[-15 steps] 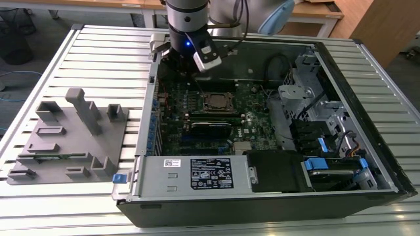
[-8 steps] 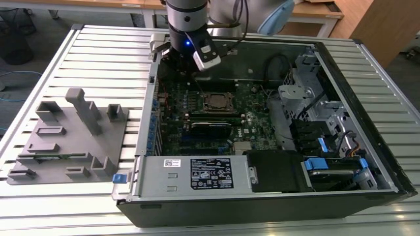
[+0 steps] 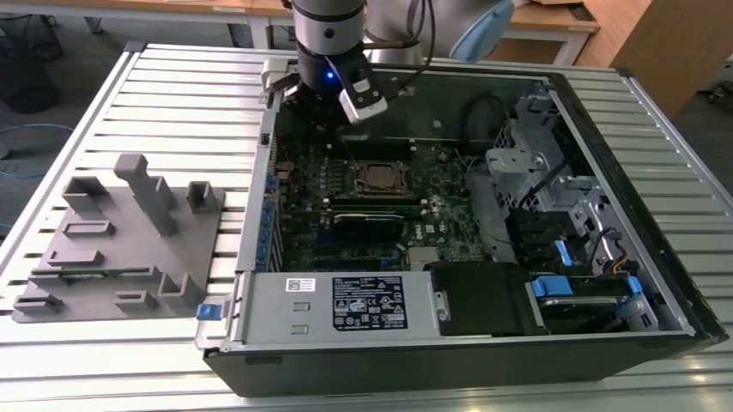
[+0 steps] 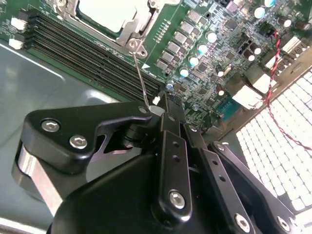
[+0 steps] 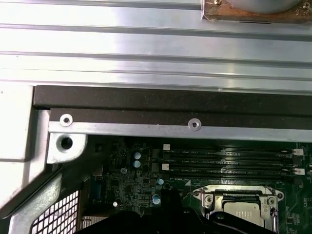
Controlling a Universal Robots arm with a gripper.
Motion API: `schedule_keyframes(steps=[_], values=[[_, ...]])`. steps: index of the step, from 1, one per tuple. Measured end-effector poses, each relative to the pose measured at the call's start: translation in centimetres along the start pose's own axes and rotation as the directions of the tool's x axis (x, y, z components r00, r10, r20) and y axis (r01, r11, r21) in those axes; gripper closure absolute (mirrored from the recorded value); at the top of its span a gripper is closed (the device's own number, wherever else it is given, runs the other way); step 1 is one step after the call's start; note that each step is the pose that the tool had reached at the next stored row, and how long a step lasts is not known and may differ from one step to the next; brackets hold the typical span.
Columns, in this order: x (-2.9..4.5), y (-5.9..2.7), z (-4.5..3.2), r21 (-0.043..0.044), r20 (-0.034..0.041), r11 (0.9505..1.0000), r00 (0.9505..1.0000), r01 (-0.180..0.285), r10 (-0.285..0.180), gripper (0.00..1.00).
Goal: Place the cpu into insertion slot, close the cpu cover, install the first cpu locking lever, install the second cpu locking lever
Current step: 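Install the first cpu locking lever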
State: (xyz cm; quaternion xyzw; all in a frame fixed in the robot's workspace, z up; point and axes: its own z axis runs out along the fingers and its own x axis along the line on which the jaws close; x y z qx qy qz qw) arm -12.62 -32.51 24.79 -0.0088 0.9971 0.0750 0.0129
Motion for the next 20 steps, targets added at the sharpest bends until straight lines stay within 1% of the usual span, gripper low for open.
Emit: schedule_keyframes(steps=[20], values=[[-3.56,-0.08,0.12,0.0000,0.0001,1.0000,1.0000,0.000,0.000,0.90]])
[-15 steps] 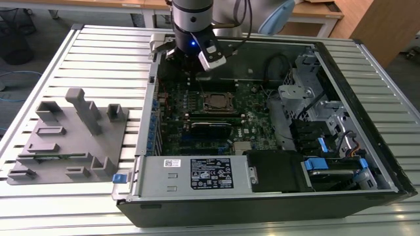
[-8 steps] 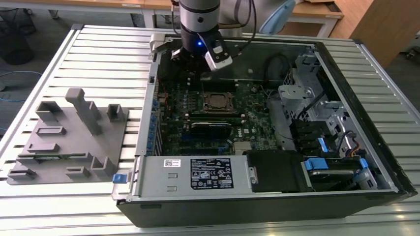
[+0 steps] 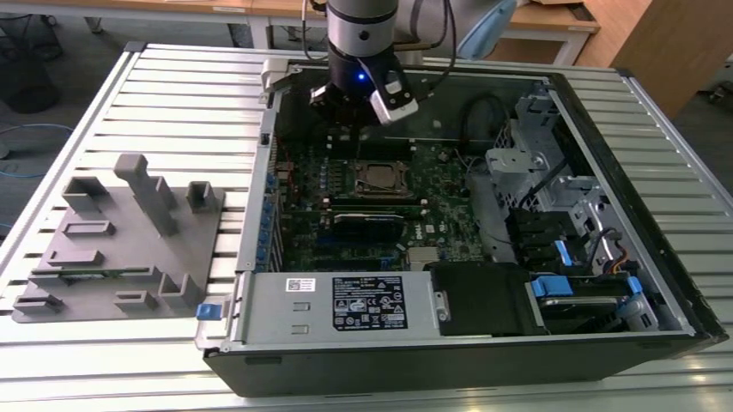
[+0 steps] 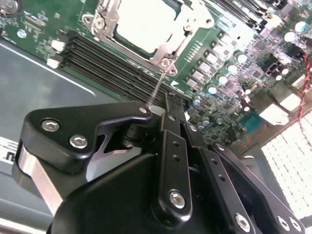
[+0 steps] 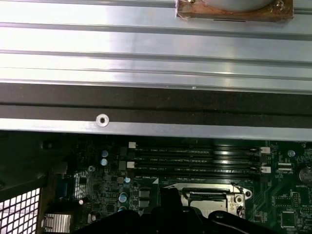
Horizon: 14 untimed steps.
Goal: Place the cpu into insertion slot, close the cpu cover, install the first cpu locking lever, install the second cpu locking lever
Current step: 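Install the first cpu locking lever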
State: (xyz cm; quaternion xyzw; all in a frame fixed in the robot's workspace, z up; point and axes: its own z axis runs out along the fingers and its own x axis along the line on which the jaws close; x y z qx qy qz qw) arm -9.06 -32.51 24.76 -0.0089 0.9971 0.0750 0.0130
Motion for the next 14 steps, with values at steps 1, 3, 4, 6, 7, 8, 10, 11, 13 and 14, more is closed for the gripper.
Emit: schedule_keyframes(steps=[1,3,4,6,7,8,10,11,13,14], values=[[-0.07,0.00,0.00,0.0001,-0.0001,1.0000,1.0000,0.000,0.000,0.90],[-0.08,0.00,0.00,0.0000,0.0000,1.0000,1.0000,0.000,0.000,0.90],[-0.09,0.00,0.00,0.0000,0.0000,1.0000,1.0000,0.000,0.000,0.90],[-0.10,0.00,0.00,0.0000,0.0000,1.0000,1.0000,0.000,0.000,0.90],[-0.13,0.00,0.01,-0.0002,0.0001,1.0000,1.0000,0.000,0.000,0.90],[-0.20,0.00,0.04,-0.0004,0.0001,1.0000,1.0000,0.000,0.000,0.90],[-0.34,-0.01,0.06,-0.0004,0.0000,1.0000,1.0000,0.000,0.000,0.90],[-0.39,-0.02,0.08,-0.0005,0.0000,1.0000,1.0000,0.000,0.000,0.90],[-0.43,-0.02,0.08,-0.0003,-0.0001,1.0000,1.0000,0.000,0.000,0.90],[-0.56,-0.03,0.12,-0.0004,0.0000,1.0000,1.0000,0.000,0.000,0.90]])
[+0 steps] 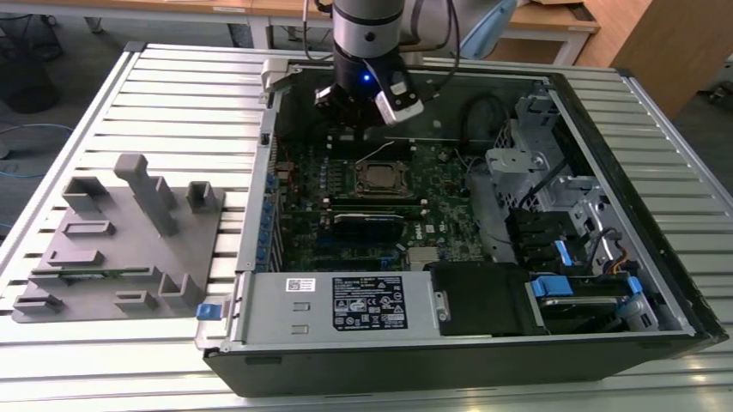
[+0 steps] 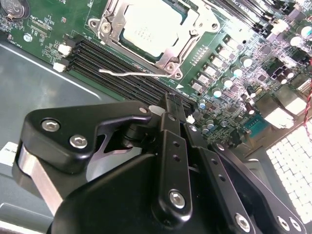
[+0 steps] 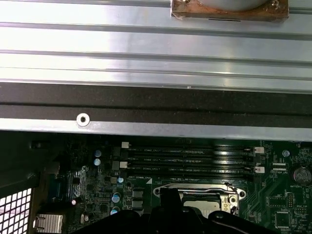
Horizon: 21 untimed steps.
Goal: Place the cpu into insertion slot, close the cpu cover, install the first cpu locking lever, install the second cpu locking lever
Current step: 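Install the first cpu locking lever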
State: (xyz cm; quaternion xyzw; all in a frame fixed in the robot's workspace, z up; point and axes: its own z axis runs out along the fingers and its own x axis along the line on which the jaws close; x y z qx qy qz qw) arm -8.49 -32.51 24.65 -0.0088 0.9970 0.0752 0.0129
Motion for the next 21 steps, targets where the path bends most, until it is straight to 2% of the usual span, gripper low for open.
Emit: schedule_keyframes(steps=[12,21], values=[[-0.37,-0.05,0.29,0.0001,-0.0001,1.0000,1.0000,0.000,0.000,0.90],[-1.85,-0.20,1.12,0.0000,0.0000,1.0000,1.0000,0.000,0.000,0.90]])
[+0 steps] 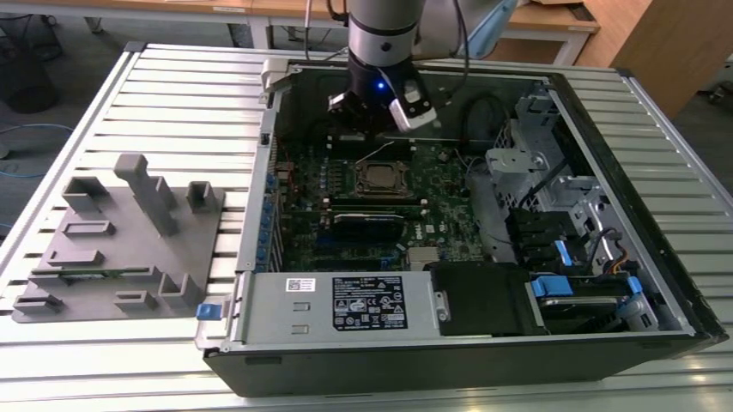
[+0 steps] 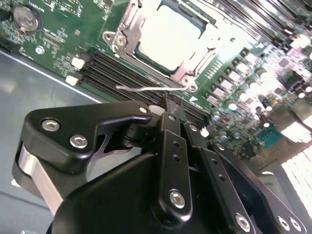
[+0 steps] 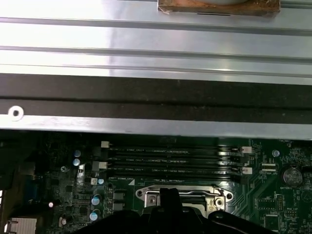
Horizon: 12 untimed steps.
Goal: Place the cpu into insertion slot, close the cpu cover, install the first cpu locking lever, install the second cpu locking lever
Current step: 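Install the first cpu locking lever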
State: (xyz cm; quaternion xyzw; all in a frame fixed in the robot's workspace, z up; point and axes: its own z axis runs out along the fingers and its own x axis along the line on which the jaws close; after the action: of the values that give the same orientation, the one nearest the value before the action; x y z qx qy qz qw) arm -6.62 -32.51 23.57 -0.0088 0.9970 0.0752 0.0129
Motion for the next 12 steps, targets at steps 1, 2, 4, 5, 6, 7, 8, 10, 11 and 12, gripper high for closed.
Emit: schedule_keyframes(steps=[1,2,4,5,6,7,8,10,11,12], values=[[-0.14,-0.02,0.10,0.0000,0.0000,1.0000,1.0000,0.000,0.000,0.90],[-0.27,-0.04,0.19,0.0001,0.0000,1.0000,1.0000,0.000,0.000,0.90],[-0.51,-0.05,0.31,0.0001,-0.0001,1.0000,1.0000,0.000,0.000,0.90],[-0.54,-0.06,0.32,0.0001,-0.0001,1.0000,1.0000,0.000,0.000,0.90],[-0.54,-0.06,0.32,0.0002,-0.0001,1.0000,1.0000,0.000,0.000,0.90],[-0.54,-0.06,0.32,0.0001,-0.0001,1.0000,1.0000,0.000,0.000,0.90],[-0.54,-0.06,0.32,0.0001,0.0000,1.0000,1.0000,0.000,0.000,0.90],[-0.54,-0.06,0.33,0.0000,0.0000,1.0000,1.0000,0.000,0.000,0.90],[-0.54,-0.06,0.33,-0.0002,0.0000,1.0000,1.0000,0.000,0.000,0.90],[-0.55,-0.06,0.34,-0.0022,-0.0002,1.0000,1.0000,0.000,0.000,0.90]])
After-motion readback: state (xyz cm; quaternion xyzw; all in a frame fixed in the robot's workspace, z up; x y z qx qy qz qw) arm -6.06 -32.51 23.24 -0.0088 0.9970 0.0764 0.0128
